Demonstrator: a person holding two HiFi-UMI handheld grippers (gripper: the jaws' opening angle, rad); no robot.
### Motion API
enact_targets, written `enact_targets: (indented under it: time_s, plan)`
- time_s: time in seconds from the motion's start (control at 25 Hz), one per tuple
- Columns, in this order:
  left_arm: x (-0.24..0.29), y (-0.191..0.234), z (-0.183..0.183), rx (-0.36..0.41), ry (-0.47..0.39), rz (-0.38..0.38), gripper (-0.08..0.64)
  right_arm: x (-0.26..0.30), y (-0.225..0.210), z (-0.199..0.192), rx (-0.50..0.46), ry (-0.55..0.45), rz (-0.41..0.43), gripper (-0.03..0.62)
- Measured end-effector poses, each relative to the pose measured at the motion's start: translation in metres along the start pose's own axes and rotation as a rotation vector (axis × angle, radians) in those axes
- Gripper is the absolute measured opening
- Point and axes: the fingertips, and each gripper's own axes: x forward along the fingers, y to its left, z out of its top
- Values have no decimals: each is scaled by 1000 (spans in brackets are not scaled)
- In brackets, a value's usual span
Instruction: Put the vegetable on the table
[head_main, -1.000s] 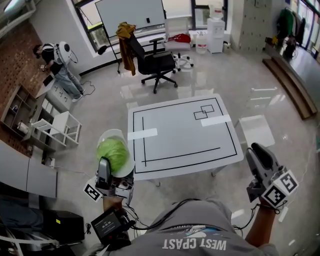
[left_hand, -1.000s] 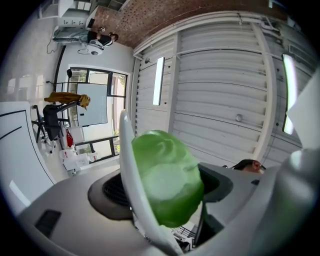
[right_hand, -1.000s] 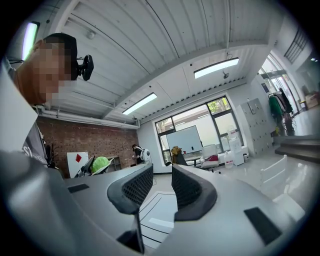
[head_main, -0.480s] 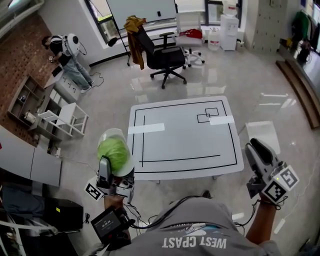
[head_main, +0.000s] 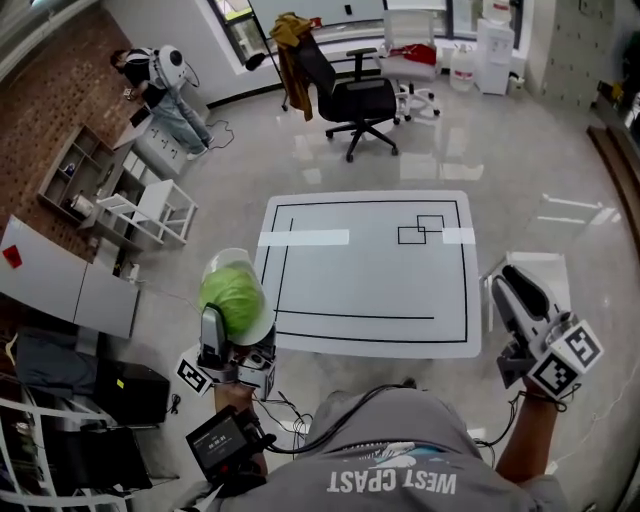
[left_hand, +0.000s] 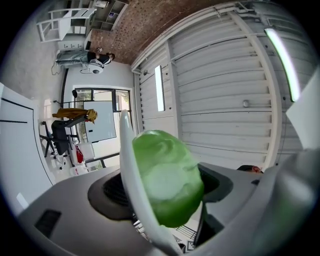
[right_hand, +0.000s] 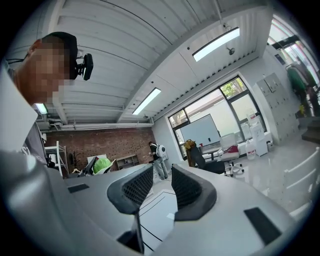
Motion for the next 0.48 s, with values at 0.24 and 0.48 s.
enact_targets:
  time_s: [0.24, 0.48]
  plan:
    - [6, 0, -17, 14, -6, 41, 370, -10, -17, 1, 28, 7, 25, 98]
    - [25, 24, -27, -3, 41, 62, 370, -6, -41, -9, 66, 18, -5, 98]
